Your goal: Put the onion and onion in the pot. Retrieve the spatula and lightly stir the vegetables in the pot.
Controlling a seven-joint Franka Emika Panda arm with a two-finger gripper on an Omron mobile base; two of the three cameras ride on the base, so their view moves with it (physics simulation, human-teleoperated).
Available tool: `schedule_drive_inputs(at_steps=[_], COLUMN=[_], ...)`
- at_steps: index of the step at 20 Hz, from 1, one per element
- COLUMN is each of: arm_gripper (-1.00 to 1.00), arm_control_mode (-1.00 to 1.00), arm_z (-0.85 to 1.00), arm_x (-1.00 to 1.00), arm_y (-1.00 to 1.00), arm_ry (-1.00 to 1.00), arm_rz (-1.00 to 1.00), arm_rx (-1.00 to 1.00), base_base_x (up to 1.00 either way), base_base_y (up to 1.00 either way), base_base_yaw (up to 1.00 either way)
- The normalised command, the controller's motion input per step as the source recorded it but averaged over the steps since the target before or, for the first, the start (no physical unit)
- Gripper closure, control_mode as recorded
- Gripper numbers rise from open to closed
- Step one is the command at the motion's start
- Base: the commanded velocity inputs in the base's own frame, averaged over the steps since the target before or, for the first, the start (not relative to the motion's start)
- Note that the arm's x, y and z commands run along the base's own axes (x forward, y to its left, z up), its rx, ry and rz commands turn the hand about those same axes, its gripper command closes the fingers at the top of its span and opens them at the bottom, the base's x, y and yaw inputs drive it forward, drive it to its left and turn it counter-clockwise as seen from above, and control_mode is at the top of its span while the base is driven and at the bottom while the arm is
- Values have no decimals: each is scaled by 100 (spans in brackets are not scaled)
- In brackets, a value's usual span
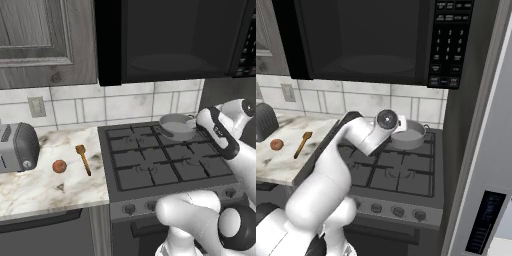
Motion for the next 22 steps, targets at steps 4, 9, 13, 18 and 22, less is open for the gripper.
schedule_drive_inputs(at_steps=[4, 9, 13, 18, 22], arm_gripper=[100, 100, 100, 100, 100], arm_control_mode=[-100, -100, -100, -100, -100], arm_z=[-22, -10, -5, -28, -53], arm_x=[35, 52, 59, 53, 28], arm_y=[-30, -8, -2, 0, -3], arm_ry=[0, 3, 6, 7, 0], arm_rz=[0, 0, 0, 0, 0], arm_rx=[30, 22, 11, 1, 0], base_base_x=[0, 0, 0, 0, 0], base_base_y=[0, 0, 0, 0, 0], base_base_yaw=[0, 0, 0, 0, 0])
